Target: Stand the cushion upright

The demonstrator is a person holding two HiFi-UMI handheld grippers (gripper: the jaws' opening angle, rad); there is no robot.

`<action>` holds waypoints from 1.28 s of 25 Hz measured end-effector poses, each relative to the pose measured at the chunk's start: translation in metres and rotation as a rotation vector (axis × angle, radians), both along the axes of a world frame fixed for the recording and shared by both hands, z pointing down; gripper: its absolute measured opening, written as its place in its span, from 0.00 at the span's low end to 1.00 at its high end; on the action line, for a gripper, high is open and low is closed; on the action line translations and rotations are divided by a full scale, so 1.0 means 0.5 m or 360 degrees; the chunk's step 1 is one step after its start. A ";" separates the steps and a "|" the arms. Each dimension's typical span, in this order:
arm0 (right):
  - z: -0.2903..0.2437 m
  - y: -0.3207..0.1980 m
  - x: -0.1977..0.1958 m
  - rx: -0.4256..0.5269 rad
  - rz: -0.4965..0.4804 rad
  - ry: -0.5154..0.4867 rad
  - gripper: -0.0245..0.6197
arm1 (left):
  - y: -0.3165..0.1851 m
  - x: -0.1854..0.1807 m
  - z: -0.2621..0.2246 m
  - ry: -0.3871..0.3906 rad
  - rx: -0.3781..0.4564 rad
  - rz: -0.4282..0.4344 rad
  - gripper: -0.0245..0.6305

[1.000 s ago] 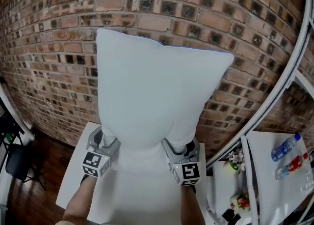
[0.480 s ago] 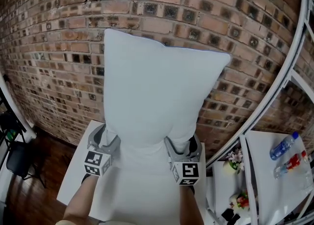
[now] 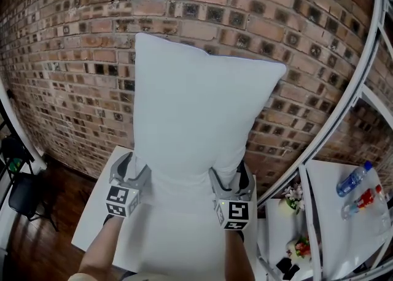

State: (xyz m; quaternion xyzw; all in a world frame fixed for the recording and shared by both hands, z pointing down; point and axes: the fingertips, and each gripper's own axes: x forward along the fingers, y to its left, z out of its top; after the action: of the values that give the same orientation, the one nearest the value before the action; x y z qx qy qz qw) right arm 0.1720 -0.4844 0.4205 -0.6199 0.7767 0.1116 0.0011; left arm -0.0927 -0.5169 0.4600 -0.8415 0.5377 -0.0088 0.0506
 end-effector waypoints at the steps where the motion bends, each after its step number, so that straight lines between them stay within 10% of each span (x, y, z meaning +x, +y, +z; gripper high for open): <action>1: 0.000 0.003 0.001 -0.0003 0.0005 0.0002 0.66 | 0.002 0.001 -0.001 0.0000 0.0004 0.0000 0.45; 32: -0.017 0.176 -0.099 -0.0049 0.0095 0.0009 0.26 | 0.225 0.038 -0.064 -0.0018 0.0119 0.0250 0.31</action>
State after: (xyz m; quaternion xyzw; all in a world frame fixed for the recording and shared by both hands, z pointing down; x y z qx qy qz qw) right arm 0.1224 -0.3963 0.4121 -0.6425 0.7594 0.1013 -0.0140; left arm -0.0736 -0.4044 0.4280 -0.8786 0.4697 0.0107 0.0854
